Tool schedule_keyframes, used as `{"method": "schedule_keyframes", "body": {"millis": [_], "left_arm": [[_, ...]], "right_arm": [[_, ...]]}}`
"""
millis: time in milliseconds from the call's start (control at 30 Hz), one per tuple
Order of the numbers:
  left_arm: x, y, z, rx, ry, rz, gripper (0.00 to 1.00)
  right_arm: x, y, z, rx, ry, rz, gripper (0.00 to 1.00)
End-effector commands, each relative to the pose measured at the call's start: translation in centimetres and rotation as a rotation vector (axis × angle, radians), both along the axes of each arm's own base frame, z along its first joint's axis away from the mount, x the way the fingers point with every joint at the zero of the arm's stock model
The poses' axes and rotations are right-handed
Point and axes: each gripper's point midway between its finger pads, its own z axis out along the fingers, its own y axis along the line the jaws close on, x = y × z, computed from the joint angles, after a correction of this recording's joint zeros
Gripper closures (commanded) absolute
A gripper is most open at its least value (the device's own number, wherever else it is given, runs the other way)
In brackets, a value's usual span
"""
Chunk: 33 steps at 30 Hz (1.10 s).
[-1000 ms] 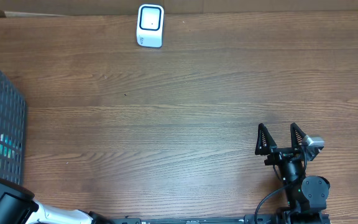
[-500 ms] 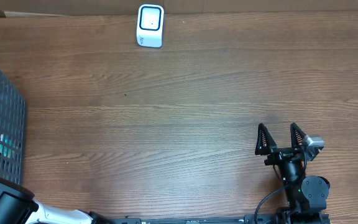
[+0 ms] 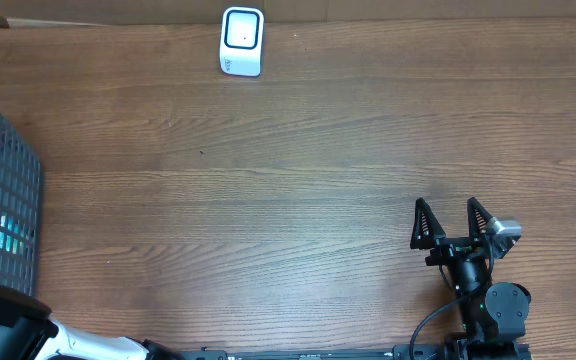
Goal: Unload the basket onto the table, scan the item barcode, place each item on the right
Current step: 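Grasp the green-lidded jar in the basket with the left gripper, then carry the jar out and set it on the table center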
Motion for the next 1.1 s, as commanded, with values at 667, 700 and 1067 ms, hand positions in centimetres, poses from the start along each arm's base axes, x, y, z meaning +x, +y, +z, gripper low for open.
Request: {"method": "schedule_keyframes", "body": {"millis": [667, 700, 1067], "left_arm": [[14.6, -34.1, 21.8, 0.183, -0.611, -1.037, 0.69], [14.8, -35.3, 20.7, 0.161, -0.575, -1.074, 0.69], [14.3, -46.7, 2.1, 0.029, -0.072, -1.306, 0.68]], "right_arm": [[0.0, 0.0, -0.2, -0.003, -0.003, -0.003, 0.0], [0.0, 0.0, -0.2, -0.003, -0.003, -0.003, 0.0], [0.0, 0.0, -0.2, -0.003, -0.003, -0.003, 0.0]]}}
